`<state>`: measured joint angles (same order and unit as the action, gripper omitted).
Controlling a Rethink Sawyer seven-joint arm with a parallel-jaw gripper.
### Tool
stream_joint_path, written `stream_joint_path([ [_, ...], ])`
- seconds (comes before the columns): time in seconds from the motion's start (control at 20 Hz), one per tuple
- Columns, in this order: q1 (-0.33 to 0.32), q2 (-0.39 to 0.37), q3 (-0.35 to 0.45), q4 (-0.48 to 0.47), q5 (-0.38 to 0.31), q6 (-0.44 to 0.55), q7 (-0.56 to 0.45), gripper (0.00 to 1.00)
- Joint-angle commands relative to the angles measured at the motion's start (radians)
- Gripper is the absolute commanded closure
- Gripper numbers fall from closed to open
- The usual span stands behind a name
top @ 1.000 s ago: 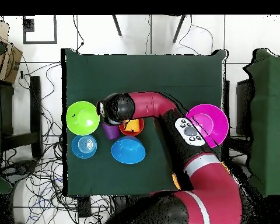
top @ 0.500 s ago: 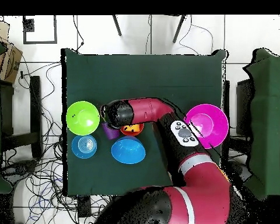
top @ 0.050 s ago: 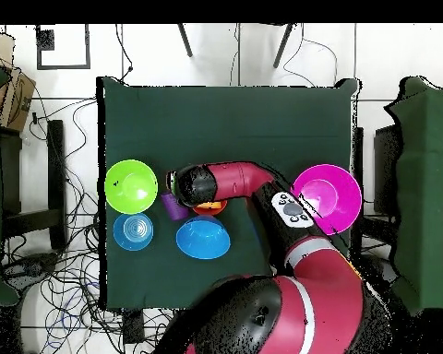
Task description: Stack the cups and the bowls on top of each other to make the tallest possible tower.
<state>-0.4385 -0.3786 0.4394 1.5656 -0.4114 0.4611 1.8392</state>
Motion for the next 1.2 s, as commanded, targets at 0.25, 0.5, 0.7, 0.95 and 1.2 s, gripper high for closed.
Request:
stream_joint_path([
  [0.25,0.010,0.052,-0.039,-0.094,-0.101,0.028,-0.075,0.00],
  [0.5,0.008,0.075,-0.027,-0.114,-0.106,0.037,-0.086,0.00],
  [0.7,0.007,0.088,-0.023,-0.133,-0.110,0.041,-0.093,0.00],
  [0.95,0.002,0.092,-0.019,-0.126,-0.110,0.030,-0.091,0.00],
  [1.2,0.005,0.094,-0.024,-0.125,-0.112,0.014,-0.079,0.00],
])
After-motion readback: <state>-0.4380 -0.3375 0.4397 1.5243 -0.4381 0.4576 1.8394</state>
